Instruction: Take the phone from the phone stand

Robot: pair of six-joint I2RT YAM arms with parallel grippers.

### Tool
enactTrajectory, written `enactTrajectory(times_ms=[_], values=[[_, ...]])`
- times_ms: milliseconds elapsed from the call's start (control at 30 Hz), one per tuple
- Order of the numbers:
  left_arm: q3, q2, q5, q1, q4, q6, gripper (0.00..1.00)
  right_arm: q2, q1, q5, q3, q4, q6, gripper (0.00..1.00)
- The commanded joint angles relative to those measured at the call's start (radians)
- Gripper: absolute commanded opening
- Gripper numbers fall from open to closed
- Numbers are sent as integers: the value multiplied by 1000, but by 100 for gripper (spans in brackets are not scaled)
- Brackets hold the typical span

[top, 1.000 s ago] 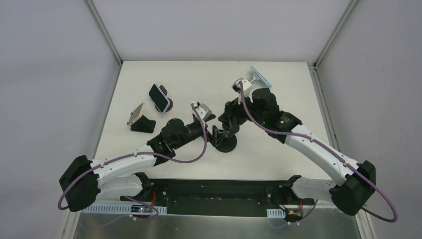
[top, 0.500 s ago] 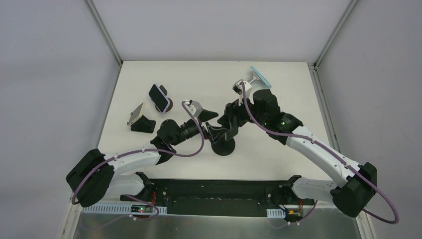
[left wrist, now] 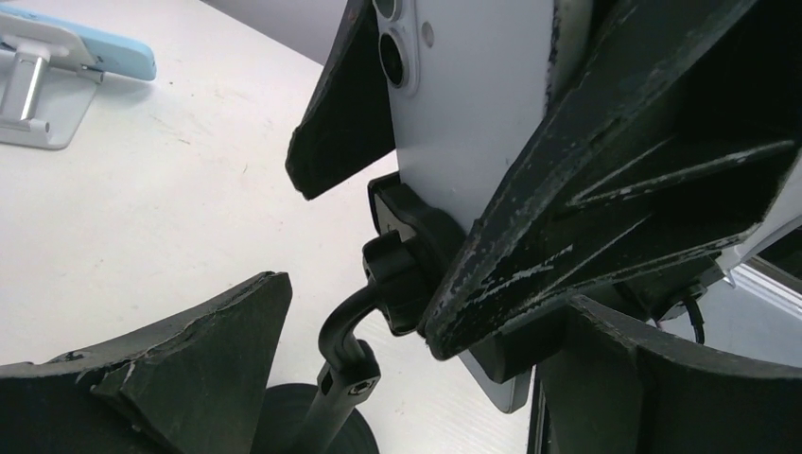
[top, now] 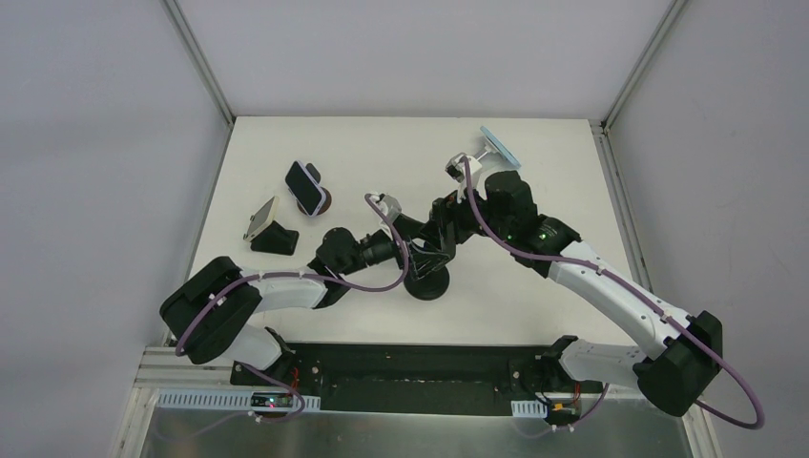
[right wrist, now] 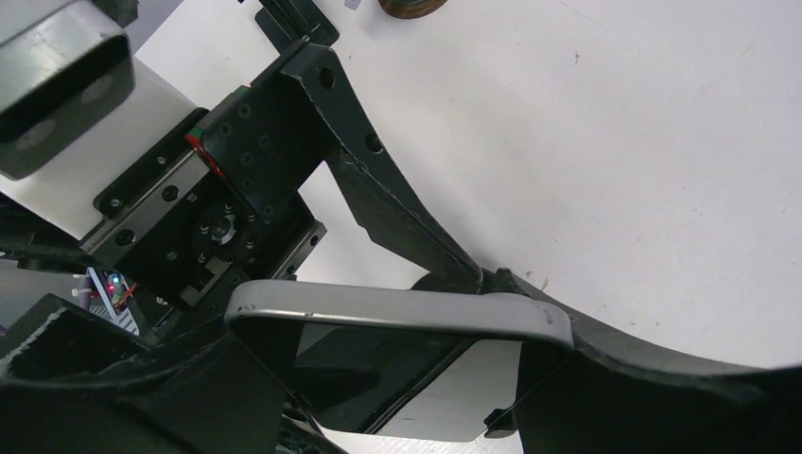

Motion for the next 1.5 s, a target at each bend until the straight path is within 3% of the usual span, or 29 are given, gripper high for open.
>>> enactTrajectory(times_ms=[0,200,367,533,633,733,1100,1333,1467], values=[[51,7,47,14,140,-42,99,-35,1,-47,16,108,36,0],[83,23,81,16,142,-74,96,-36,2,-41,7,113,33,0],[100,51,108,15,143,-102,82,-40,2,-53,0,120,25,0],[109,45,149,16,143,-115,57,-38,2,-57,-4,119,15,0],[124,44,185,23,143,-144,18,-44,1,-33,-14,130,18,0],[137,52,202,32,142,-183,0,-54,2,6,-32,150,25,0],[121,63,208,39,141,-169,0,-69,2,37,-49,120,-26,0],[109,27,234,39,141,-154,0,-71,-33,109,-104,103,-271,0],[106,9,249,38,141,-152,0,-64,-122,43,-136,132,-309,0]])
